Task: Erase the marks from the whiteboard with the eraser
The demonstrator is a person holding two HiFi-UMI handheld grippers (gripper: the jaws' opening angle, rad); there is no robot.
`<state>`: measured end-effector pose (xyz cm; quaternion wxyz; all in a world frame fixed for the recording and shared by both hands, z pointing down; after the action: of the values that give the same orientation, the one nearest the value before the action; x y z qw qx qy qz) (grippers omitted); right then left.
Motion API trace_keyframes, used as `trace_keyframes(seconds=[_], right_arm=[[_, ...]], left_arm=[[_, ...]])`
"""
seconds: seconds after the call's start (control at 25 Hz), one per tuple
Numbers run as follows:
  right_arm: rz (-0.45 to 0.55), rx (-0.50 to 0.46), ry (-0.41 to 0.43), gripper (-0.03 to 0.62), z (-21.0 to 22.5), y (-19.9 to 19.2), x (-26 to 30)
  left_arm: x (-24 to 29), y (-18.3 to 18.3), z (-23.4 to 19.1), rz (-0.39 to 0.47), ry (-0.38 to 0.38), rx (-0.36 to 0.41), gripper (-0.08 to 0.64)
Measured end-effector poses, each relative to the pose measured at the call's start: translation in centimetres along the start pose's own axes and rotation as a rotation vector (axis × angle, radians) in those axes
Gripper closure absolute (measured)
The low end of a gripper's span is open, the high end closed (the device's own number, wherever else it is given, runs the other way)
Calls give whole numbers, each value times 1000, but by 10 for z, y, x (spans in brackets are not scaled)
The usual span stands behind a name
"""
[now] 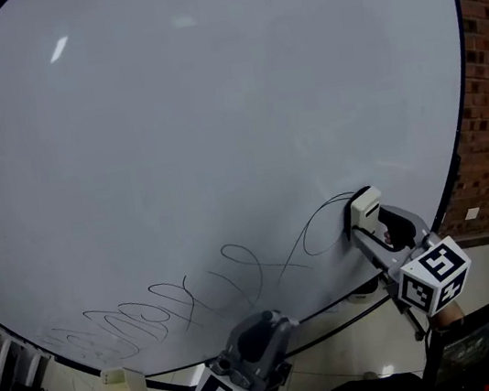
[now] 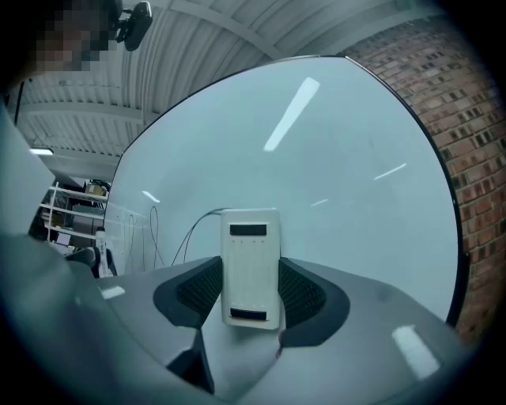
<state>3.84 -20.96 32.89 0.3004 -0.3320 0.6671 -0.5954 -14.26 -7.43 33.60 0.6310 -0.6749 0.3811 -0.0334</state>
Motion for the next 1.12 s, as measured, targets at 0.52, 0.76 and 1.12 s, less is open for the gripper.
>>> trace_keyframes(seconds=[0.52, 0.76, 1.12], right_arm=[[-10, 30, -2, 367, 10, -2, -3], [86, -60, -6, 367, 18, 64, -7], [192, -88, -51, 367, 18, 87, -9]], left_arm=[[2, -1, 0, 0, -15, -9, 499], [-6, 8, 0, 20, 3, 9, 499], [-10, 12, -3, 19, 22, 20, 499]])
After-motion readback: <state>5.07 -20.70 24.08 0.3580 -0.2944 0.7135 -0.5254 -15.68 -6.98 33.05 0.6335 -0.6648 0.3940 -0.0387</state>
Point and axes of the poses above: the fingertips, and each gripper's own axes: x forward along the fingers, z to its right, y out of its top, the point moved 2 cm from there along -x, backward along the fingers, and after that the axes turned 10 degrees about -x, right-handed, at the moved point
